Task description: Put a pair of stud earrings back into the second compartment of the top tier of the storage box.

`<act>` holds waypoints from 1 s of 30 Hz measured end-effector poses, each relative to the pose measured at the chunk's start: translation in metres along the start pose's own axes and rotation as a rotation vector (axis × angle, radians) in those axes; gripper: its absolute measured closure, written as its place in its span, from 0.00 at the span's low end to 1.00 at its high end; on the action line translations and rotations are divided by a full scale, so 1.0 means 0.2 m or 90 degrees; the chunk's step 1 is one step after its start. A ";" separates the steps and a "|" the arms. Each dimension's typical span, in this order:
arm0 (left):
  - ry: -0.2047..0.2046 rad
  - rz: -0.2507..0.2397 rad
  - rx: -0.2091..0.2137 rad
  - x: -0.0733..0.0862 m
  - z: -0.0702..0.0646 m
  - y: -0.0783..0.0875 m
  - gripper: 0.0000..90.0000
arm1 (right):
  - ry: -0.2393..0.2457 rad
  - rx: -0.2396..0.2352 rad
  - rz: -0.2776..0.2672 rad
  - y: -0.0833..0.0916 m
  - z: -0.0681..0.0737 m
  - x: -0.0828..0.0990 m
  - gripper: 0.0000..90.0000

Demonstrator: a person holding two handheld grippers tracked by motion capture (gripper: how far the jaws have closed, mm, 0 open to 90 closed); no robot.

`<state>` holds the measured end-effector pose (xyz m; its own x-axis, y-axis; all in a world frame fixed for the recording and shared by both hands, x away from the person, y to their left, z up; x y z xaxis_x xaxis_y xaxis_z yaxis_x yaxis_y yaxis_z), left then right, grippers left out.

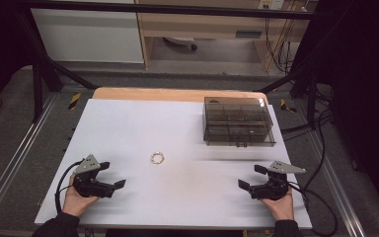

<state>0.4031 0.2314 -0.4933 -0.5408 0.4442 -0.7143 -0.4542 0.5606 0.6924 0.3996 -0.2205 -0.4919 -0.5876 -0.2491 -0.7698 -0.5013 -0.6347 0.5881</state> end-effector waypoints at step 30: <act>0.004 0.000 0.004 0.01 0.01 -0.01 0.04 | 0.024 0.001 0.033 -0.11 0.13 -0.07 0.01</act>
<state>0.4038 0.2320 -0.4954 -0.5455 0.4392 -0.7138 -0.4500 0.5651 0.6915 0.4027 -0.1848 -0.4874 -0.5887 -0.3085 -0.7472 -0.4719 -0.6193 0.6275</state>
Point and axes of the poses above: each handheld gripper's, and its own axes: y roughly backward along the jaws, x roughly out of its underside, z roughly to its left, the point moved 9 cm from there along -y, roughly forward along the jaws, and after that the axes turned 10 degrees about z, right-handed, at the moved point
